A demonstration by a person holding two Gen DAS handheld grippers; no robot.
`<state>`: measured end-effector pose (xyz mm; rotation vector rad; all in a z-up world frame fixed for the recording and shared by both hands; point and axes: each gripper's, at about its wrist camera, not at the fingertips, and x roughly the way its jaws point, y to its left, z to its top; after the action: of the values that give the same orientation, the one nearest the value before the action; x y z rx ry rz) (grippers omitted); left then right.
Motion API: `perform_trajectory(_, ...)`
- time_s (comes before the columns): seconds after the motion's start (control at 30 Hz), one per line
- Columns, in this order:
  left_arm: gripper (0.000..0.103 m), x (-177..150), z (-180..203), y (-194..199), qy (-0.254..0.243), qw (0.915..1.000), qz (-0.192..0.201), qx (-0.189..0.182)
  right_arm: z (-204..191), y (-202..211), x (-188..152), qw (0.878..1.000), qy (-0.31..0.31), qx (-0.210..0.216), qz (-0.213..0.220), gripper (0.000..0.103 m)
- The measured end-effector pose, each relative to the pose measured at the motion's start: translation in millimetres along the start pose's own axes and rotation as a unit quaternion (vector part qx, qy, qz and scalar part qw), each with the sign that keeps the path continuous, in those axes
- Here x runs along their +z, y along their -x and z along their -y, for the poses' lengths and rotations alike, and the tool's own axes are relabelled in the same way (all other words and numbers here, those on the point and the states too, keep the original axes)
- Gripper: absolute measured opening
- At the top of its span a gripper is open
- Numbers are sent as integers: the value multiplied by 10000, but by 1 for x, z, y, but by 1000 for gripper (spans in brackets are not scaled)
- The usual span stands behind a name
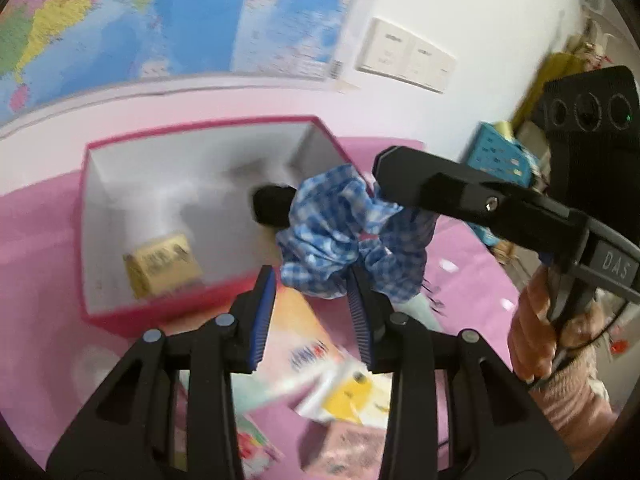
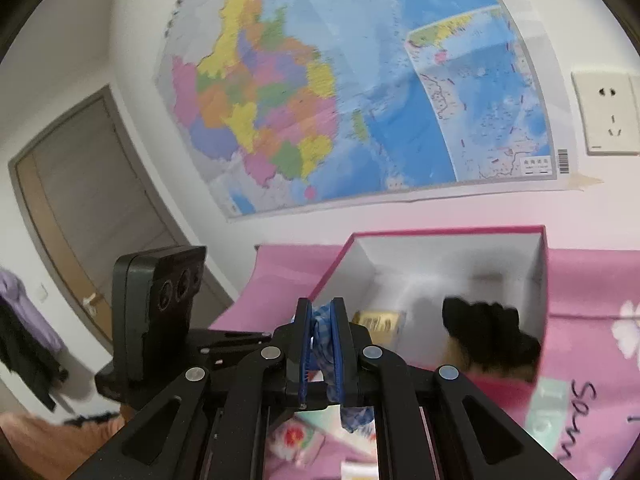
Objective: Organize soft objects
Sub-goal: 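Drop the blue scrunchie into the pink box from the right gripper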
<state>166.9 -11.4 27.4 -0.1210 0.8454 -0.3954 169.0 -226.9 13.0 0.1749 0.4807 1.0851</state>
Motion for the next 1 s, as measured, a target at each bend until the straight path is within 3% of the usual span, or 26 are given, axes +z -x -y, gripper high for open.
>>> perform_trajectory(0.33,39,23,-28,-39,352,9963,-258,738,42,-51,11,9985,-481,-151,-224,10)
perform_trajectory(0.43,39,21,-28,-43,363,9949,-320,888,54,-65,7,9963,-574,-443,-454,13)
perform_trajectory(0.57,39,19,-27,-40,340,9941,-282,987,67,-67,-4,9909,-629,-1016,-617,32)
perform_trajectory(0.63,39,16,-24,-33,297,9940,-194,1036,68,-60,-7,9883,-599,-1266,-597,34)
perform_trajectory(0.73,39,9,-17,-18,190,9953,-38,951,66,-38,-13,9895,-574,-1239,-480,36)
perform_trajectory(0.93,42,-19,-3,15,-184,9988,112,441,37,15,-39,9950,-275,-892,-367,37)
perform_trajectory(1.0,43,-32,3,23,-340,9989,114,286,28,29,-51,9959,-207,-770,-424,42)
